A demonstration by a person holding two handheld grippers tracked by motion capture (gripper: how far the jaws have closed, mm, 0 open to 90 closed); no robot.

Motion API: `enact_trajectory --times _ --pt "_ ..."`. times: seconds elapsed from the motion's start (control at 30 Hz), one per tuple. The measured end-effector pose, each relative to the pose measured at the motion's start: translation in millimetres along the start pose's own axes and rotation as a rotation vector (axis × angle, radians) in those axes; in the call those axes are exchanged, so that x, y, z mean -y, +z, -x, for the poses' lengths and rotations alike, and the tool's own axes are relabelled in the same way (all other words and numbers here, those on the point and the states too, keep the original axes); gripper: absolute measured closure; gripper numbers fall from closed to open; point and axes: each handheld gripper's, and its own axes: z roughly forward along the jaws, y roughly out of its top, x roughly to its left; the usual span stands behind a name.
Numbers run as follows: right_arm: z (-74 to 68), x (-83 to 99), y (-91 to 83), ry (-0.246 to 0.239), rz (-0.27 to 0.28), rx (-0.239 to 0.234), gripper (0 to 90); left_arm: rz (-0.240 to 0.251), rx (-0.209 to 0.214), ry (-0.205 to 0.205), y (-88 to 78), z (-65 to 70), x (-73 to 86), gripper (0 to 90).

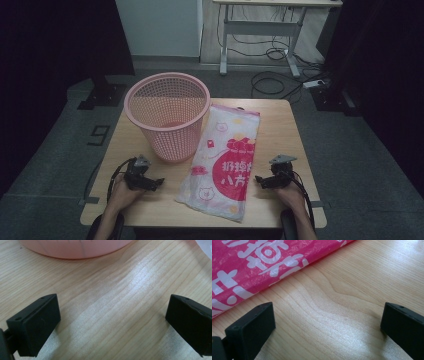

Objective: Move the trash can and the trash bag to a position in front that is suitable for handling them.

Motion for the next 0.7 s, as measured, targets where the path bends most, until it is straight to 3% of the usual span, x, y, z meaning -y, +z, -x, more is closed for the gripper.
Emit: enact_trajectory --times 0.53,0.7 --pt "-0.5 -0.9 -0.4 0.004 -0.007 0.004 0.3 0.001 -0.002 -0.002 0.5 0.3 -0.5 0.0" --pt "-0.1 -3.0 -4.4 0.017 -0.025 0.01 8.5 0.001 -0.003 -0.003 0.5 0.4 -0.5 0.0"
